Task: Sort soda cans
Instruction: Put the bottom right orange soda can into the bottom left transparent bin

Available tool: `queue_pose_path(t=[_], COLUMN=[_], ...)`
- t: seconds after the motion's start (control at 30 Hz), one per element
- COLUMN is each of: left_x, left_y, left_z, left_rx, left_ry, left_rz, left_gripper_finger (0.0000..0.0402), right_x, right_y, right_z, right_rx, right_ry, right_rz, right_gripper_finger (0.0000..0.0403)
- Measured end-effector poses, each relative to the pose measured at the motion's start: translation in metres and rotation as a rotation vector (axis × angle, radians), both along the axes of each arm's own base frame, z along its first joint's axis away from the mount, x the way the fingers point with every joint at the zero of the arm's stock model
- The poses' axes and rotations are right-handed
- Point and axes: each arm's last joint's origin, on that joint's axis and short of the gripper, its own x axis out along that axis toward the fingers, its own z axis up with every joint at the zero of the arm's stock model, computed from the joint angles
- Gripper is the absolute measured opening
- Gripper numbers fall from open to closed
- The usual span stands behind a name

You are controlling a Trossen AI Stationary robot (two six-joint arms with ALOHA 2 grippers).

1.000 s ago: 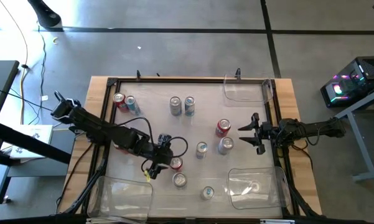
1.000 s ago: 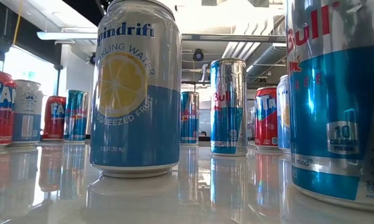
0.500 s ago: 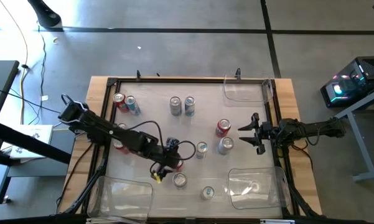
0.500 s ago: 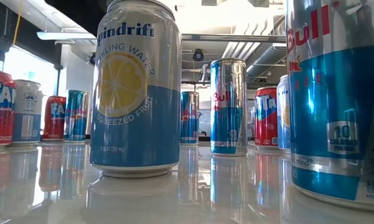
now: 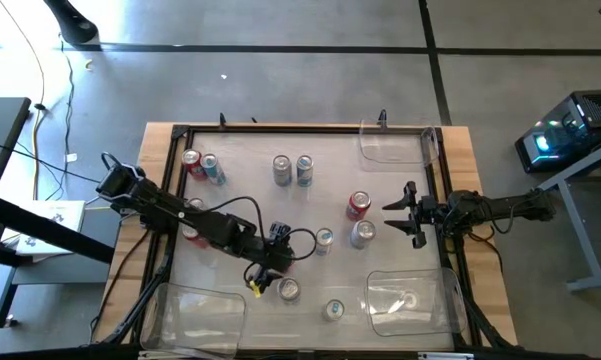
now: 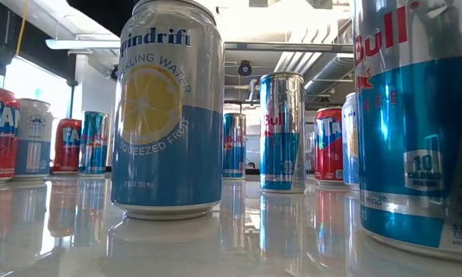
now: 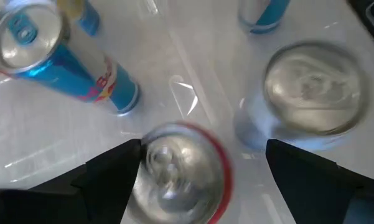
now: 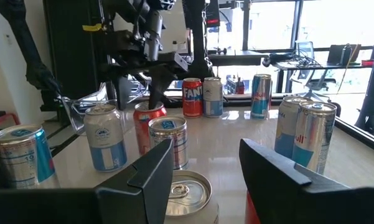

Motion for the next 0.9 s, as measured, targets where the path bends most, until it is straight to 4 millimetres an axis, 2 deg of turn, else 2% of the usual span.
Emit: queue_pose_path(t=[0.17,0.33,0.5,0.9], left_x=[0.0,0.001,0.004,0.0], left_y=[-0.005,-0.001,0.013,0.021], left_z=[0.004,0.005,0.003,-0.012], left_rx=[0.035,0.118,0.071,0.031], left_ry=[-0.026,-0.047,-0.008,0.046], left_rz=[-0.049,-0.058,0.059,0.094], left_gripper_finger=[0.0342,0.0342,0.0342,0.0341], right_x=[0.0,0.0,0.0,0.0], right_y=[0.0,0.0,0.0,0.0], right_z=[0.0,0.0,0.0,0.0], right_rx=[0.0,0.0,0.0,0.0], right_ry=[0.0,0.0,0.0,0.0], right_rz=[0.0,0.0,0.0,0.0], right_gripper_finger=[0.0179,0.0179,0.0179,0.0179])
